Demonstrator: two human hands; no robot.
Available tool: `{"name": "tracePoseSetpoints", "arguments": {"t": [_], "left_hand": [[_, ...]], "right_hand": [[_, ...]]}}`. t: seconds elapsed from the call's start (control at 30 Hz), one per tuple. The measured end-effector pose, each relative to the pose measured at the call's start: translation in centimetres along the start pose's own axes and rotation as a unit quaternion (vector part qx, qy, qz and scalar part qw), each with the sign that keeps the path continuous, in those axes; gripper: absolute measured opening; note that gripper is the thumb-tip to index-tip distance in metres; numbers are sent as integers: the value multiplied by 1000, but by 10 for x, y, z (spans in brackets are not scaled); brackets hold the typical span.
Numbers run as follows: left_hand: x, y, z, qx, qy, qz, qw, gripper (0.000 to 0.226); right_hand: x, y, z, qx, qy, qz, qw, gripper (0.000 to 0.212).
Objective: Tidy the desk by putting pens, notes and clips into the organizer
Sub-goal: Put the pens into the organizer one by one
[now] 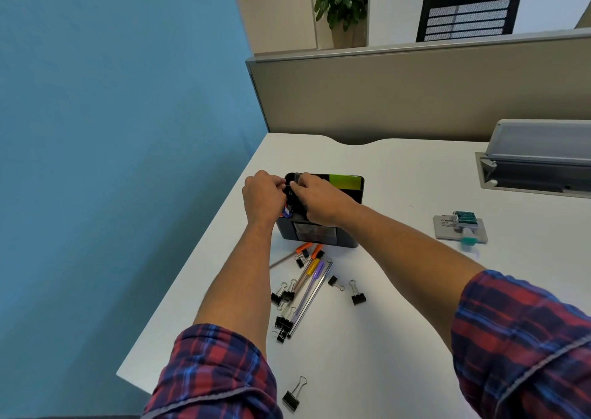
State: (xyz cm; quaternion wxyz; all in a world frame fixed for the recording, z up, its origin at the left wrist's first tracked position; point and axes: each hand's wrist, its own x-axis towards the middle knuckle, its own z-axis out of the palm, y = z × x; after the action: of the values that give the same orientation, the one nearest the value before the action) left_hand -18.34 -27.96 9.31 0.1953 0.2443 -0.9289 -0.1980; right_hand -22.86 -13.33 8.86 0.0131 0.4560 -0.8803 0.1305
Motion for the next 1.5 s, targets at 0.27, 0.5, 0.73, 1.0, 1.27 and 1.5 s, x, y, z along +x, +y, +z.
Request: {"name": "tracePoseSetpoints", "arguments": {"t": [0.27,0.5,0.73,1.0,1.27,1.5], "left_hand": [[-10,1,-14,-63,3,-11,998,29],[-36,-4,-34,-76,49,25,996,17],[-83,-29,-54,-24,-41,-4,999,17],[-127,-47,-34,-16,-318,-72,945,21],[-163,-36,-6,46,-260,-16,964,18],[-170,-22,1,133,-239,26,961,22]], "right_hand": [[-14,-5,-6,67,22,35,997,62],[-61,-5,3,114,178,-42,977,18],[-116,-5,37,29,23,-193,980,15],[-143,-28,54,-65,-123,-148,979,52],[-154,-34,56,-65,-155,-79,983,44],[-157,-52,57,-80,-138,-104,982,67]]}}
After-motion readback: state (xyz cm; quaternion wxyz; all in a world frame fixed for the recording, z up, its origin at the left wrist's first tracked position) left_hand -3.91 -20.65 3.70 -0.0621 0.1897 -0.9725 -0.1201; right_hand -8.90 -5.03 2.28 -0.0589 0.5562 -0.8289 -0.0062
